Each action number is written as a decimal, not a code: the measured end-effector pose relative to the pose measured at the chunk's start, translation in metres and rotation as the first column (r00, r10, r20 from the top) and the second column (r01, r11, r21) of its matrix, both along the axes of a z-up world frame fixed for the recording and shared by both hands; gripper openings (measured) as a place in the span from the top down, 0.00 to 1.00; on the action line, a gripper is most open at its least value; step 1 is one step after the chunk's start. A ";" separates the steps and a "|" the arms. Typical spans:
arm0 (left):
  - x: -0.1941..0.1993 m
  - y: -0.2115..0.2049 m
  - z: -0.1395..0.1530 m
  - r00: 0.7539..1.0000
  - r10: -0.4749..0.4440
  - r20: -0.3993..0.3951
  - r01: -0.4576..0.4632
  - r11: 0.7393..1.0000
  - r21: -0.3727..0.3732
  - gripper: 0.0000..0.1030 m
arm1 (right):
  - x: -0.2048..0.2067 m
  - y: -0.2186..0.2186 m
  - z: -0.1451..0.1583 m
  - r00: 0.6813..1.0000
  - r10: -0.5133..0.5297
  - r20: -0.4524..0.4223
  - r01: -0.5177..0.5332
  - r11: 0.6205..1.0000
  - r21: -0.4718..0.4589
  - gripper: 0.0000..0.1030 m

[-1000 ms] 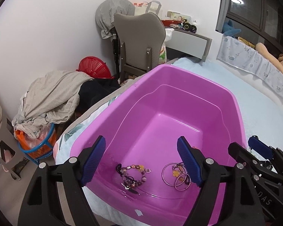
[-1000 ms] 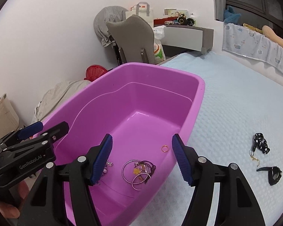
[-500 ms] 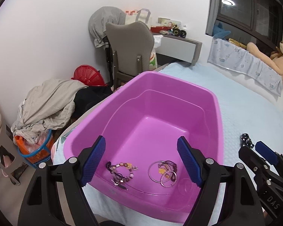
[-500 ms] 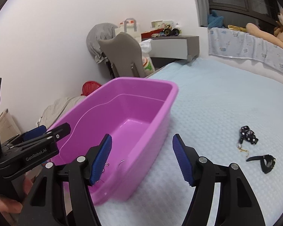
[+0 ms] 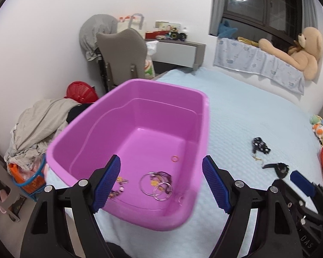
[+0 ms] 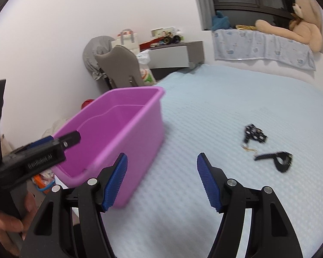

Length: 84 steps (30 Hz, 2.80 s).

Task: Organize jewelry
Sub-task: 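Move both open tools back over the lanyard and watch on the bed, then grasp the black lanyard keyring with the left tool while the right tool grasps the black watch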

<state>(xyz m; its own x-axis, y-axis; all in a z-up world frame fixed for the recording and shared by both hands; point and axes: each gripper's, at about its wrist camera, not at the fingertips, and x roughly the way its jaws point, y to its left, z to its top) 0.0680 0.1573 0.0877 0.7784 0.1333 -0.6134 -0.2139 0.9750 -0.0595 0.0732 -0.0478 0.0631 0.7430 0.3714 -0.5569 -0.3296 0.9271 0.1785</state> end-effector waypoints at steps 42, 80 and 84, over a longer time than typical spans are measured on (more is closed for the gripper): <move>0.059 -0.201 -0.085 0.938 -0.313 -0.147 0.321 0.946 0.035 0.20 | -0.022 -0.230 -0.094 0.904 -0.416 -0.103 0.417 0.909 -0.017 0.26; 0.254 -0.259 -0.185 0.908 -0.329 -0.260 0.344 0.939 0.014 0.17 | 0.186 -0.239 -0.198 0.866 -0.450 -0.218 0.410 0.888 -0.206 0.25; 0.263 -0.263 -0.190 0.907 -0.330 -0.262 0.348 0.937 0.023 0.17 | 0.201 -0.239 -0.204 0.862 -0.457 -0.219 0.407 0.882 -0.237 0.25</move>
<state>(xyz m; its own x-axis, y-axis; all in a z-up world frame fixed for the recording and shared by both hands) 0.3307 -0.1054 -0.1026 0.6062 -0.0632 -0.7928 0.1309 0.9912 0.0210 0.2745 -0.2865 -0.1411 0.6243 -0.0759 -0.7775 0.1473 0.9888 0.0218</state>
